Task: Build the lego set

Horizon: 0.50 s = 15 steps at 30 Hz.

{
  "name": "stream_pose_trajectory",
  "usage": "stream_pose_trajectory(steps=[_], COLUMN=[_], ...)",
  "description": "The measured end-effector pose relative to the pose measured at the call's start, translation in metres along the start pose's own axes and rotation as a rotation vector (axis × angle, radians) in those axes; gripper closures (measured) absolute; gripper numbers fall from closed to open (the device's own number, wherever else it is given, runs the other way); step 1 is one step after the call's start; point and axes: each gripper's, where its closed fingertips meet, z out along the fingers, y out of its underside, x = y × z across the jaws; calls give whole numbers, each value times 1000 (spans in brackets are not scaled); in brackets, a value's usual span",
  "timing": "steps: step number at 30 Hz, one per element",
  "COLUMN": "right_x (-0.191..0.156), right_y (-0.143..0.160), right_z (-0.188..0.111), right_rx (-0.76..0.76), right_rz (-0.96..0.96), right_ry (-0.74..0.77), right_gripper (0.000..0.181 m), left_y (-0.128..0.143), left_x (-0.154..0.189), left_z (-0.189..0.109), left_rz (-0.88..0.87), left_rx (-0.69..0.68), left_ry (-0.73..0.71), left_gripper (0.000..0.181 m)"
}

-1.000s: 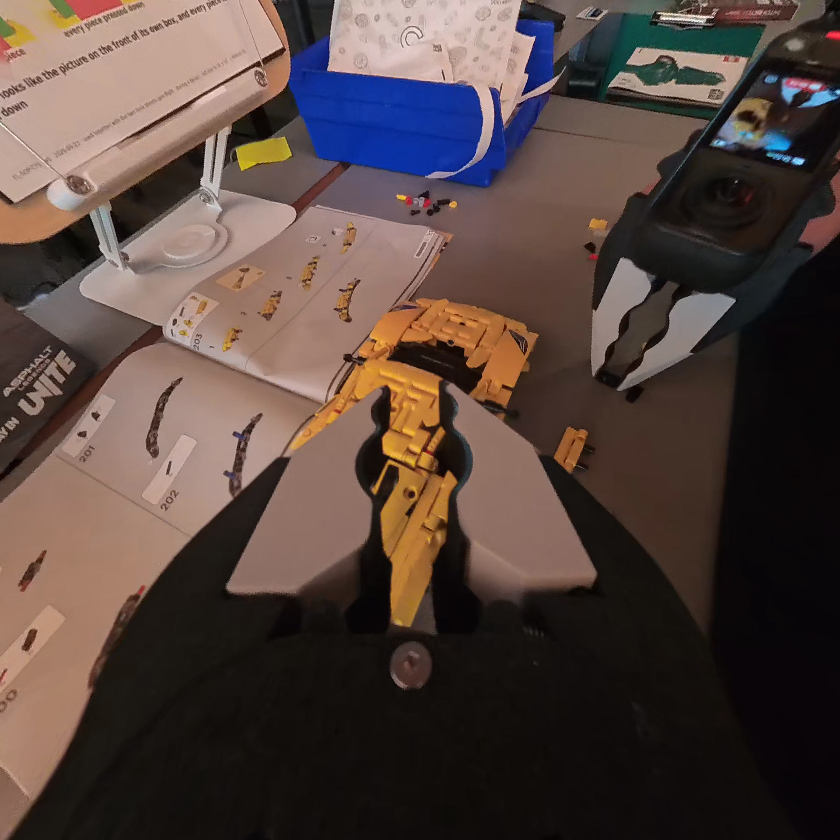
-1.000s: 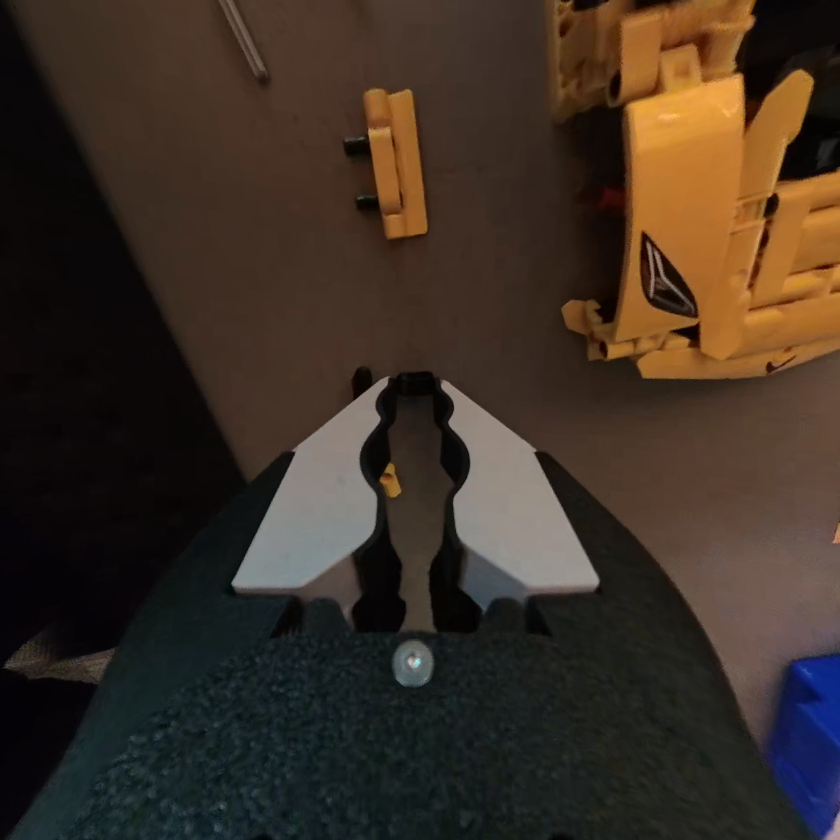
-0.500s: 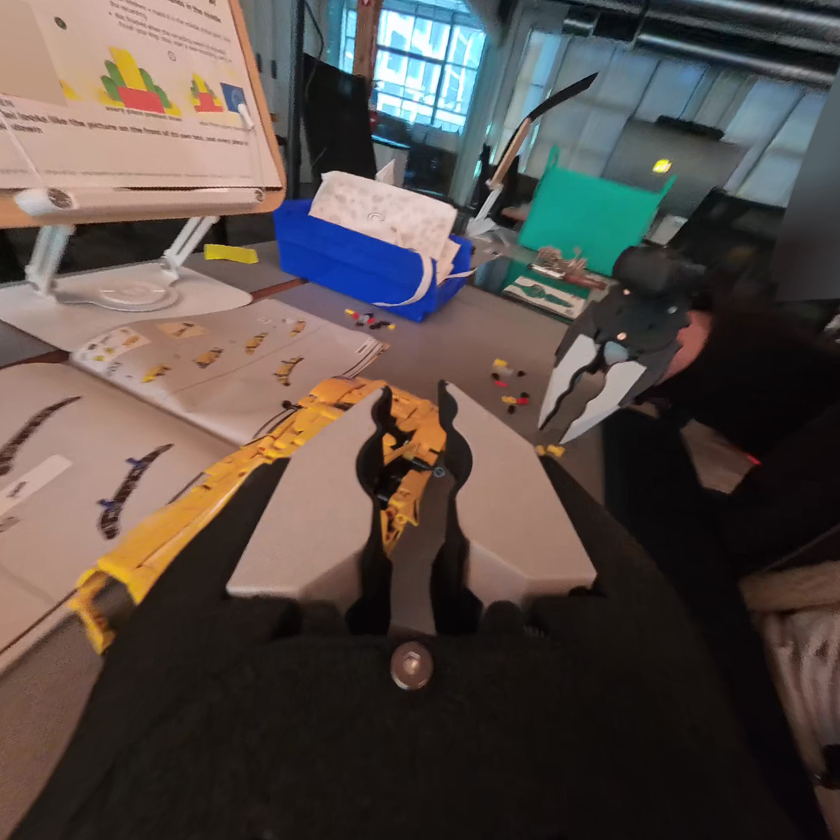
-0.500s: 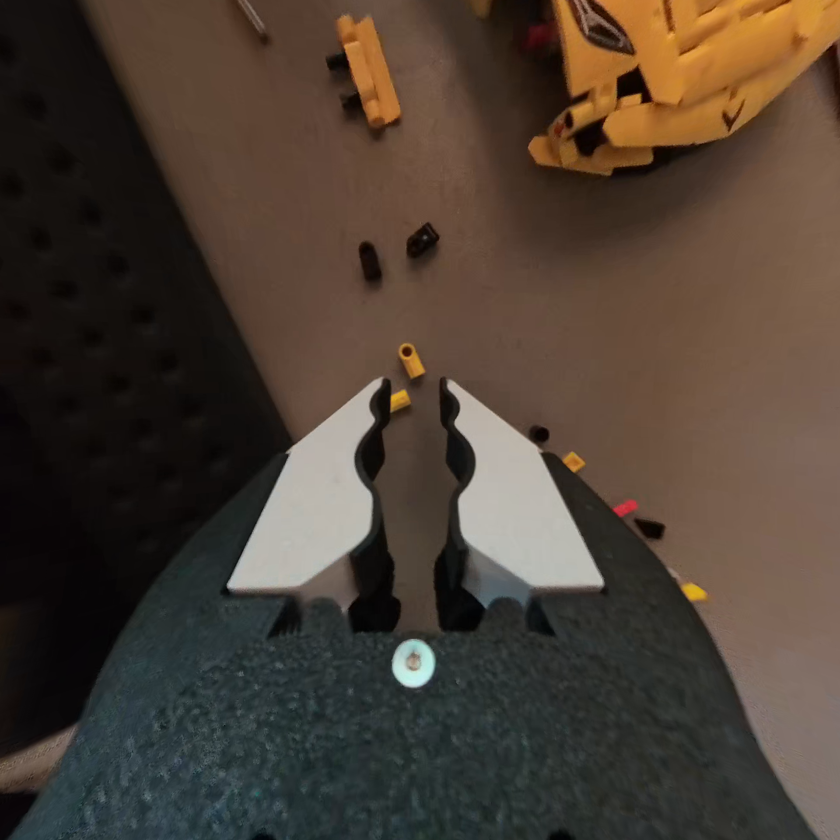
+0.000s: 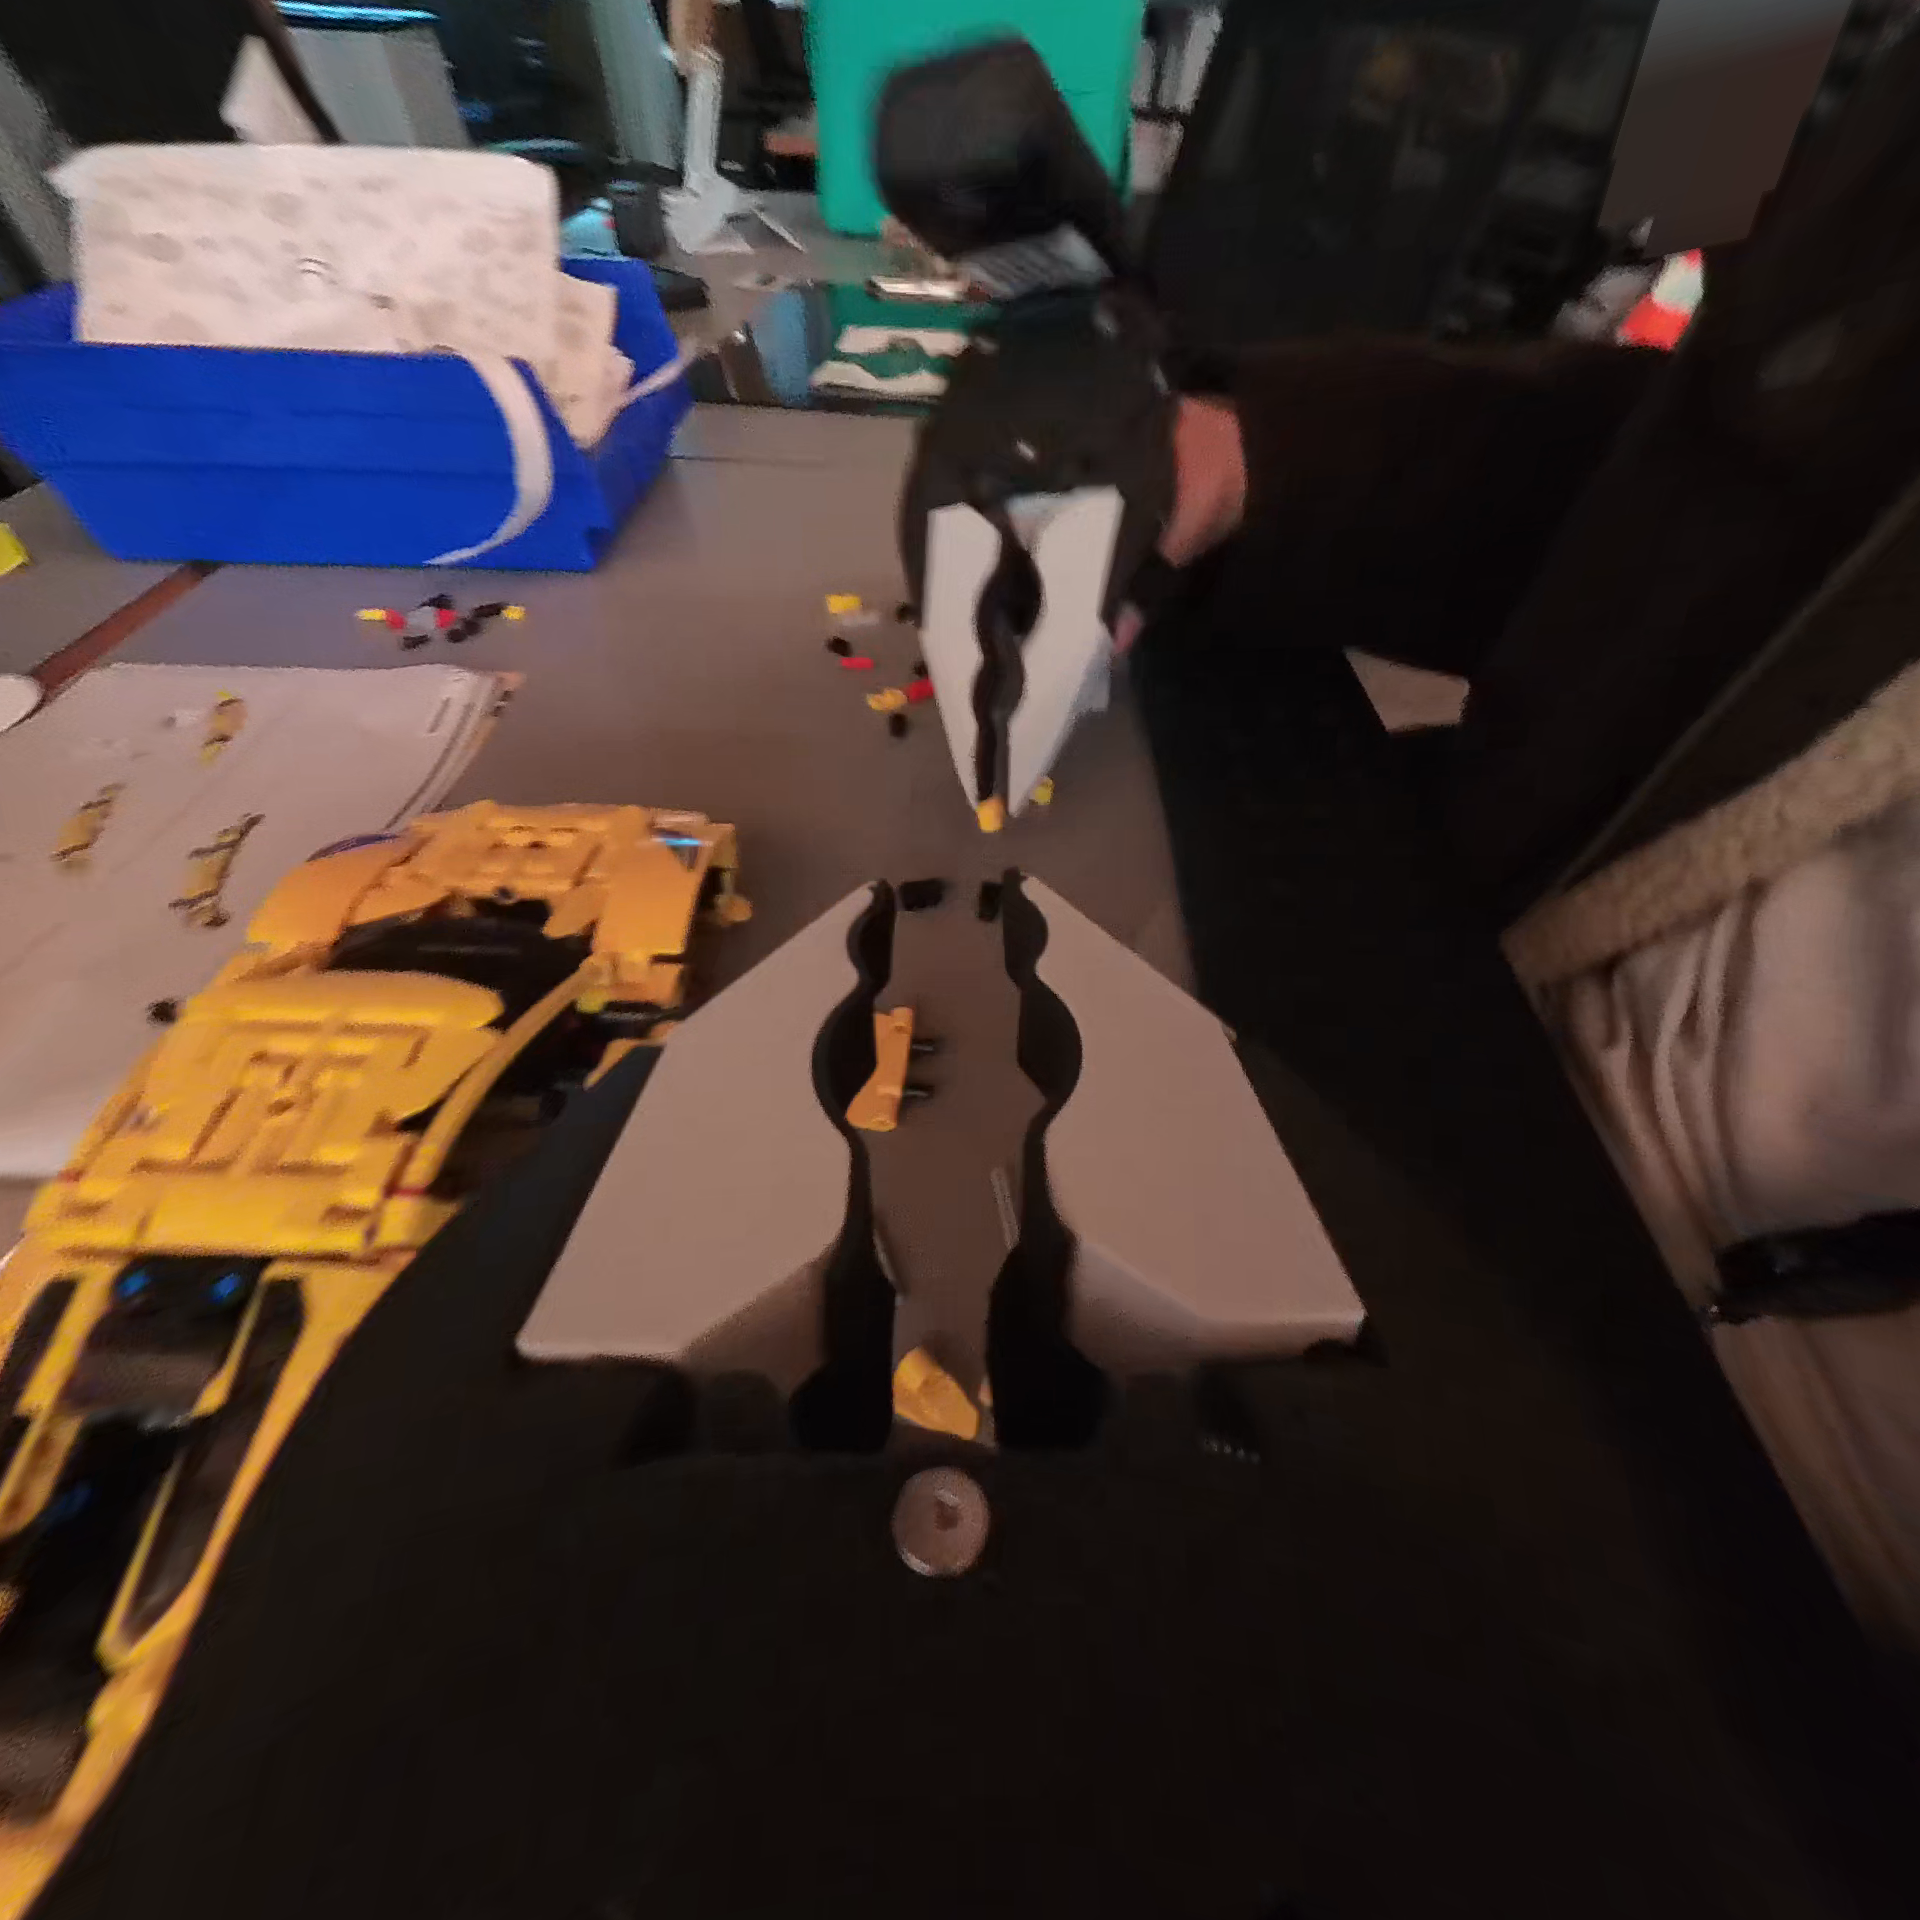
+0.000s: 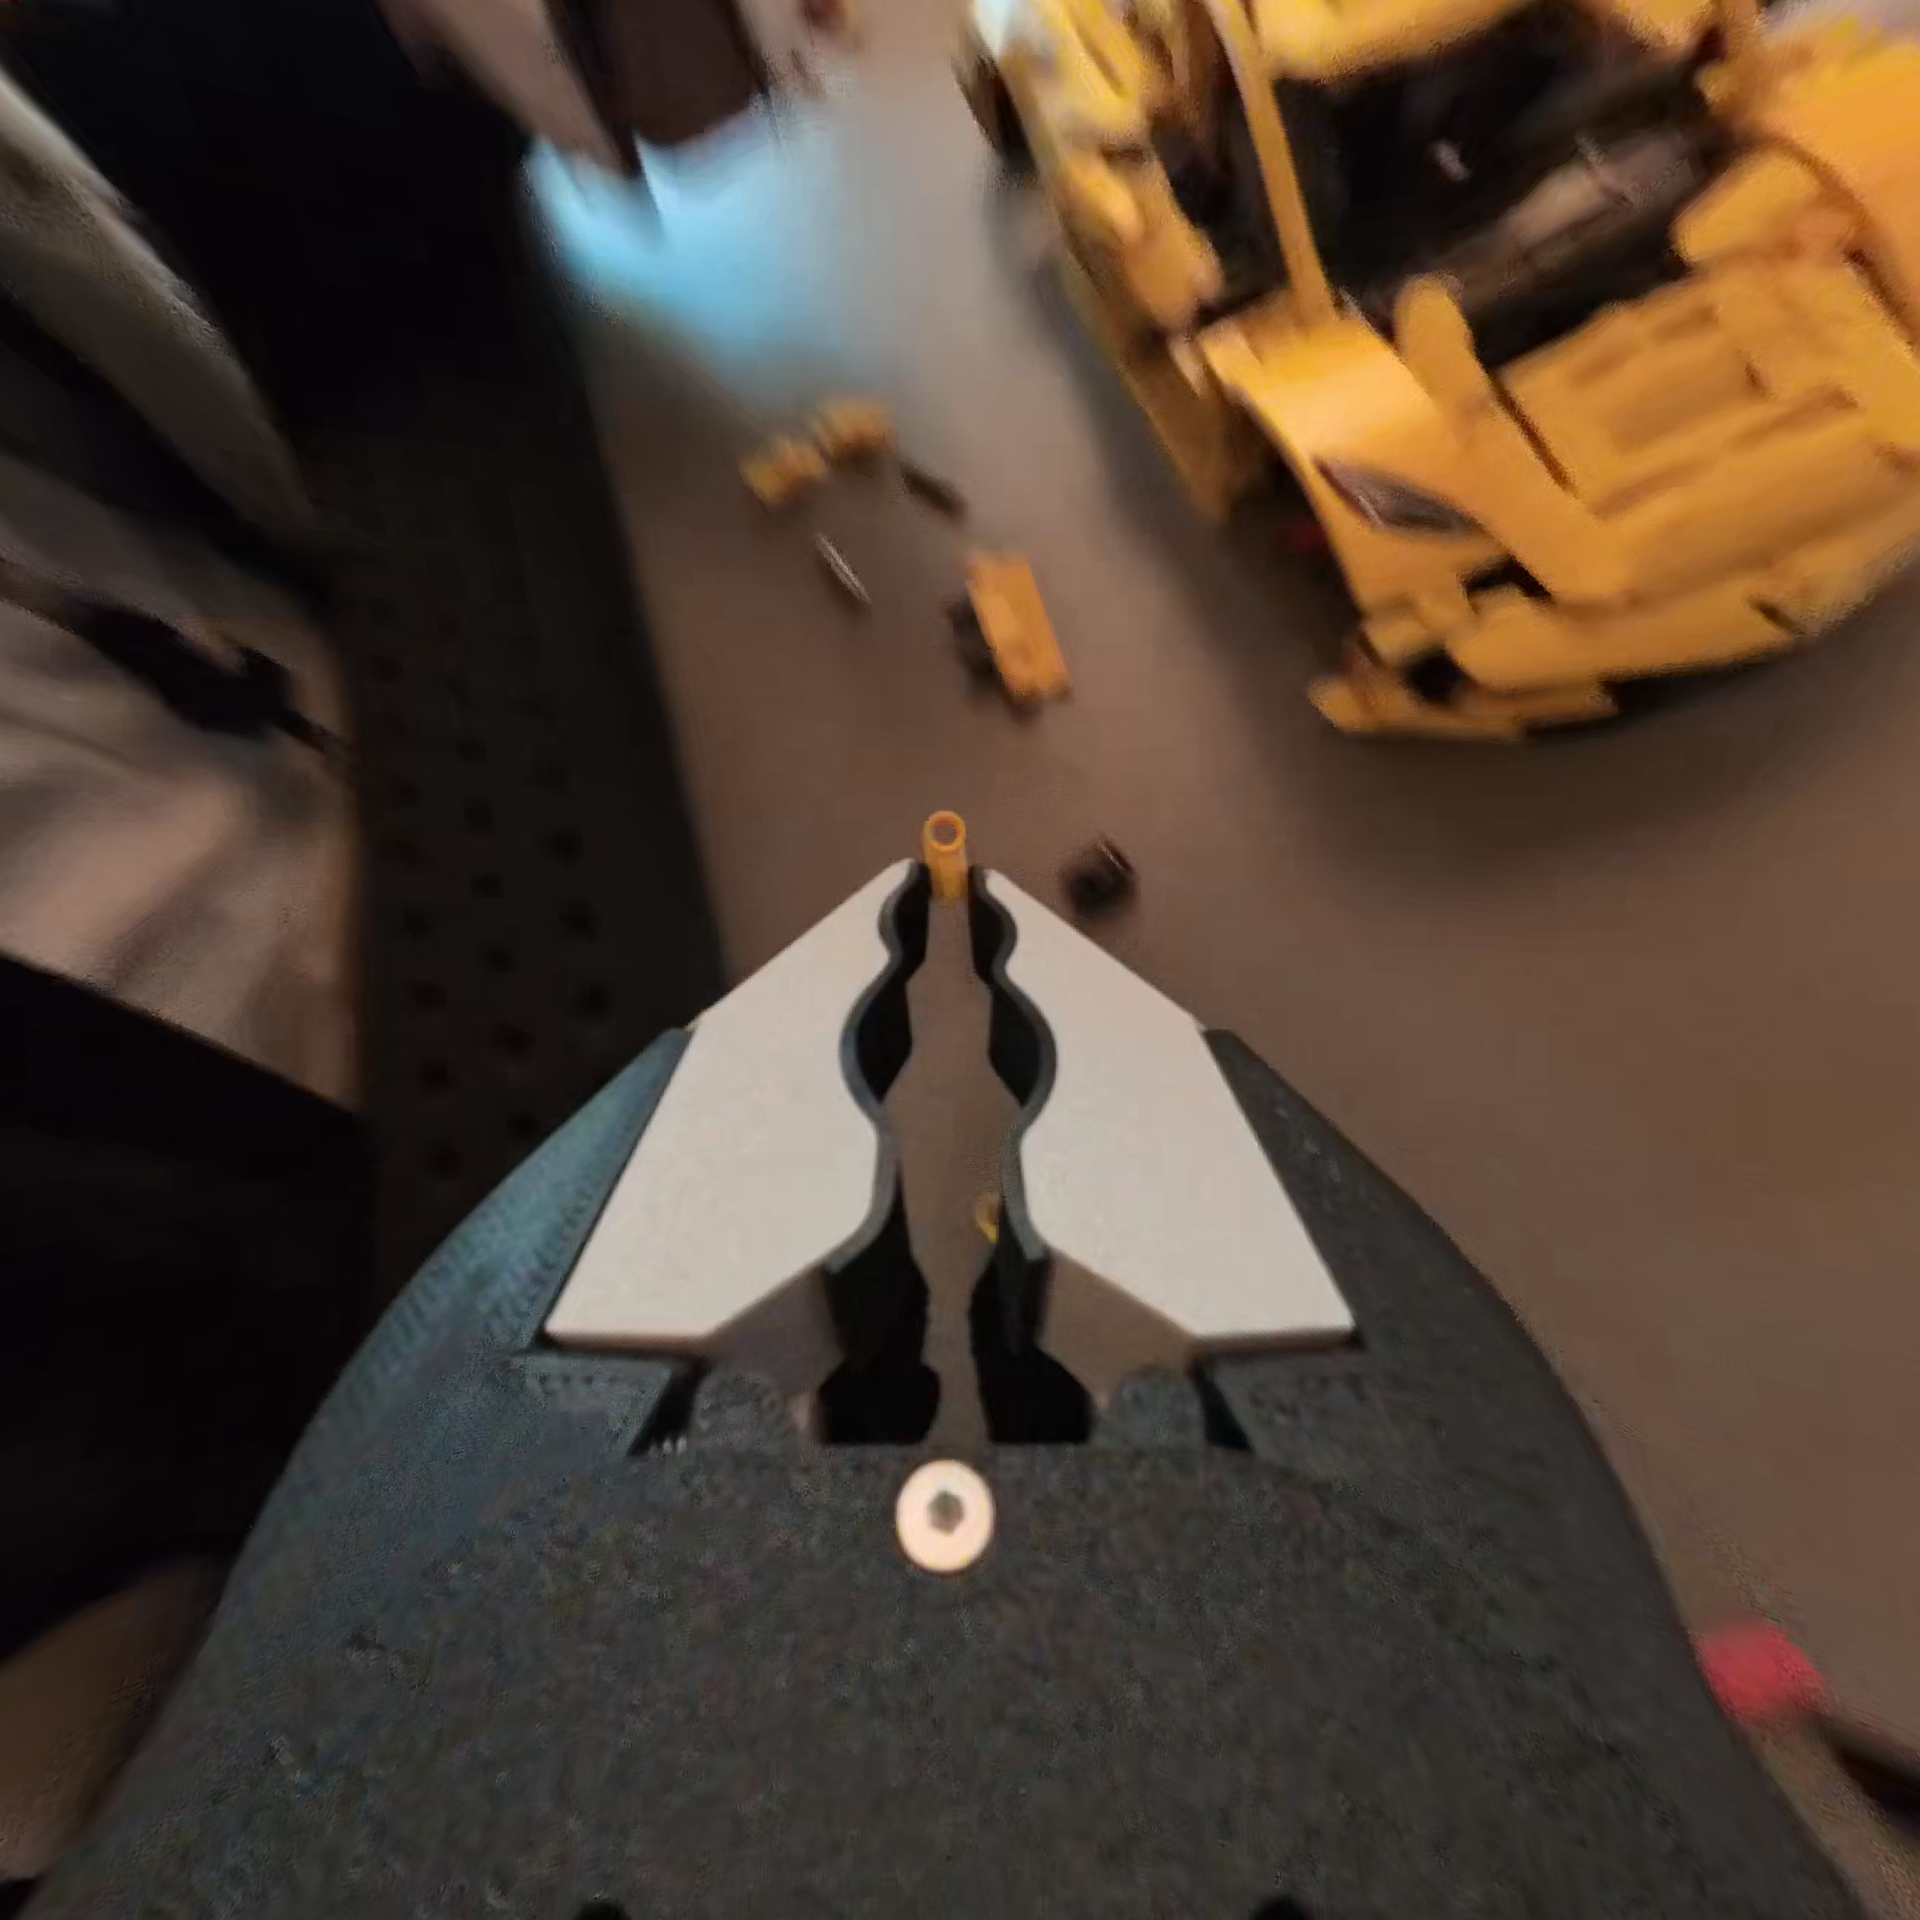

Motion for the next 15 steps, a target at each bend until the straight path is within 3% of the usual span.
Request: stream_pose_trajectory(steps=[2, 5, 10, 15], right_x=[-22, -44, -56, -62], right_y=[-30, -55, -66, -73], right_z=[5, 14, 33, 31], right_rx=[90, 93, -27, -26], right_rz=[101, 107, -44, 41], right_ry=[-204, -389, -416, -542], right_gripper=[174, 174, 174, 174], left_y=[10, 17, 5, 2], left_x=[16, 32, 26, 31], left_z=[13, 24, 18, 16], left_rz=[40, -55, -107, 27], left_rx=[-73, -115, -46, -36], left_ry=[45, 139, 130, 95], left_gripper=[160, 158, 157, 157])
